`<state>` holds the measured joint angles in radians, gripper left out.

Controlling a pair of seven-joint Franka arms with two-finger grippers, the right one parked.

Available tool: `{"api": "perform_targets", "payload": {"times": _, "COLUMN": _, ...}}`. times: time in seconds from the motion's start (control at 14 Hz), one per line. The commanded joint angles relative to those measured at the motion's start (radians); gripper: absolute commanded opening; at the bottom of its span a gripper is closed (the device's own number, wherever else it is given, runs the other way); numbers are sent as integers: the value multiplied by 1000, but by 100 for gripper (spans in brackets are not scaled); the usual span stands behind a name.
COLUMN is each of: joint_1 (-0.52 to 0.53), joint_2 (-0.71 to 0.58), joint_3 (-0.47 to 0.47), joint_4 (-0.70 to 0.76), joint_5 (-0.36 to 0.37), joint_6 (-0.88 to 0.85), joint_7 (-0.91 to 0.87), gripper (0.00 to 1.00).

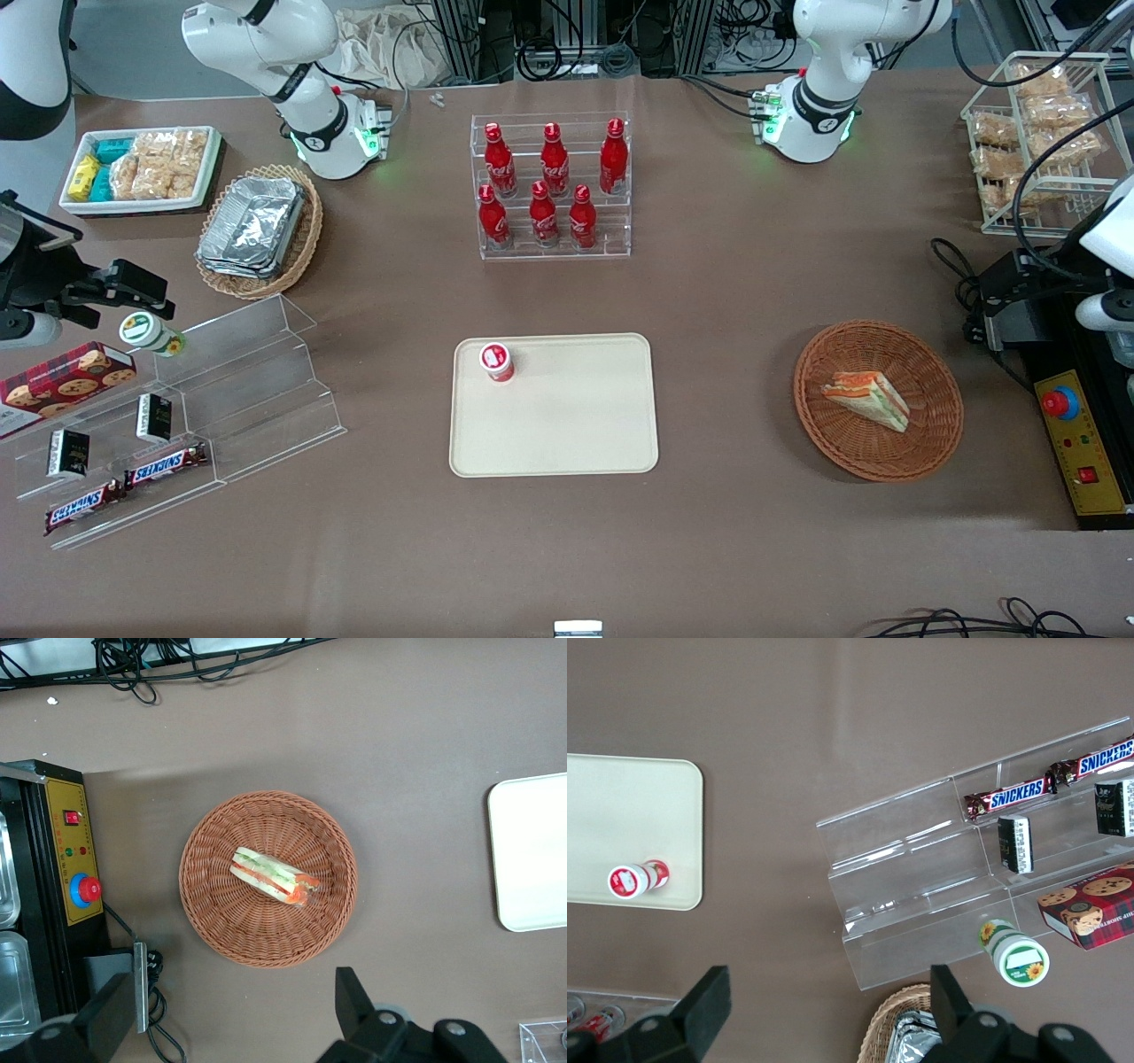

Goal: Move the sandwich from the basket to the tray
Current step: 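Move the left gripper over the wicker basket holding the sandwich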

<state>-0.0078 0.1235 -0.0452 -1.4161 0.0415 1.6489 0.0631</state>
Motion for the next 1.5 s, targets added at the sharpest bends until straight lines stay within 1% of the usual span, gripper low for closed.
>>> {"api": "perform_targets", "payload": {"times": 0.0, "joint_1": -18, "joint_2": -13, "joint_3": 22, "joint_4": 3, "joint_5": -12, "joint_6": -23, "joint_7": -6, "gripper": 100}}
{"api": "perform_targets", "payload": {"times": 0.43, "joint_1": -12, "joint_2": -10, "joint_3": 21, "joint_4": -13, "joint_5": -12, "joint_6": -24, "joint_7": -5, "gripper": 100}}
{"api": "perform_targets", "payload": {"times": 0.71, "joint_1": -12, "joint_2": -44, "joint_3": 19, "joint_4": -131, "joint_5": -14, "joint_6": 27, "joint_7": -6, "gripper": 100}}
{"api": "perform_targets", "payload": {"times": 0.86, "joint_1": -9, "joint_2": -70, "joint_3": 21, "joint_4": -255, "joint_5": -18, "joint_6": 124, "joint_7": -8, "gripper": 100}}
{"api": "perform_targets", "payload": {"times": 0.93, "joint_1": -8, "joint_2": -77, "joint_3": 22, "joint_4": -314, "joint_5": -32, "joint_6": 165, "joint_7": -11, "gripper": 100}}
{"api": "perform_targets", "payload": {"times": 1.0, "joint_1": -3, "joint_2": -76, "joint_3": 28, "joint_4": -348, "joint_5": -63, "joint_6": 184, "joint_7": -23, "gripper": 100}}
{"api": "perform_targets", "payload": {"times": 1.07, "joint_1": 17, "joint_2": -70, "joint_3": 30, "joint_4": -366, "joint_5": -87, "joint_6": 192, "joint_7": -28, "gripper": 100}}
{"api": "perform_targets", "payload": {"times": 1.14, "joint_1": 22, "joint_2": -67, "joint_3": 30, "joint_4": -379, "joint_5": -92, "joint_6": 199, "joint_7": -40, "gripper": 100}}
{"api": "perform_targets", "payload": {"times": 1.29, "joint_1": 23, "joint_2": -65, "joint_3": 30, "joint_4": -432, "joint_5": -92, "joint_6": 264, "joint_7": -124, "gripper": 100}}
{"api": "perform_targets", "payload": {"times": 1.43, "joint_1": 15, "joint_2": -65, "joint_3": 27, "joint_4": -512, "joint_5": -83, "joint_6": 377, "joint_7": -257, "gripper": 100}}
